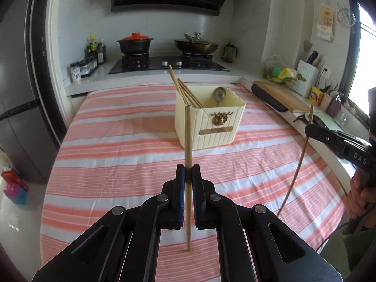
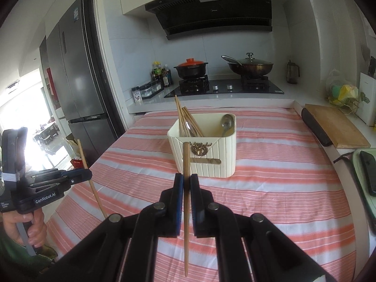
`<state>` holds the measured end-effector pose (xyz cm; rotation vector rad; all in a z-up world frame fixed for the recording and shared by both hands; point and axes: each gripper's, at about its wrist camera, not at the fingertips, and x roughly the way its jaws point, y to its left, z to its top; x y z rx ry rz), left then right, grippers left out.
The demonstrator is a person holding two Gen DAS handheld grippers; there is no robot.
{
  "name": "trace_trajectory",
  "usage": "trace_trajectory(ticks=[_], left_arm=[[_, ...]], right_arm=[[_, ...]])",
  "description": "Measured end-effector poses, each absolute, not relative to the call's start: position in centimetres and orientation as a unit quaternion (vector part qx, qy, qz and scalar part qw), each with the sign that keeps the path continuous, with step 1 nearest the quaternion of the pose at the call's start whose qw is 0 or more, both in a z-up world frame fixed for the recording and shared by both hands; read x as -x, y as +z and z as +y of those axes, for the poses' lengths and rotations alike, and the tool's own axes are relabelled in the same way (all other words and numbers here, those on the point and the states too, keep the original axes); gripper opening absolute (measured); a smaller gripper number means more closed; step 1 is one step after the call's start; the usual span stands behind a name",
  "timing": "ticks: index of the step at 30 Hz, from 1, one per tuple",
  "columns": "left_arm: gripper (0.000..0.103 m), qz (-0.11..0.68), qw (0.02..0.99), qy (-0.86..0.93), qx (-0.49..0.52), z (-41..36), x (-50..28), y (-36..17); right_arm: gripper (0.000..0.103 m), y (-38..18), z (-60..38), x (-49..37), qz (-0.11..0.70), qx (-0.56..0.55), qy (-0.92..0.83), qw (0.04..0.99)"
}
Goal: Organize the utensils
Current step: 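Lift both chopsticks and carry them over the cream holder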
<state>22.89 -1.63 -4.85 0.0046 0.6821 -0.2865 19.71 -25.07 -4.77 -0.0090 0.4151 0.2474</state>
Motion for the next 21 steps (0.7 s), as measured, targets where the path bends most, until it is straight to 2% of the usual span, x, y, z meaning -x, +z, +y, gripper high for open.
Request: trace_trajectory(ticks=[15,21], left_arm=[[0.004,0.314,0.941,-0.124,-0.037,-2.0,-23.1,-4.0],[0.004,0.303,0.935,-0.181,0.019,-0.4,-26.6,0.5]], right_arm=[[0.006,-4.9,-25.0,-20.4,0.213,0.016,0.117,0.970],[0.006,-2.6,-24.9,-22.8,0.208,0.032,0.119,0.970]])
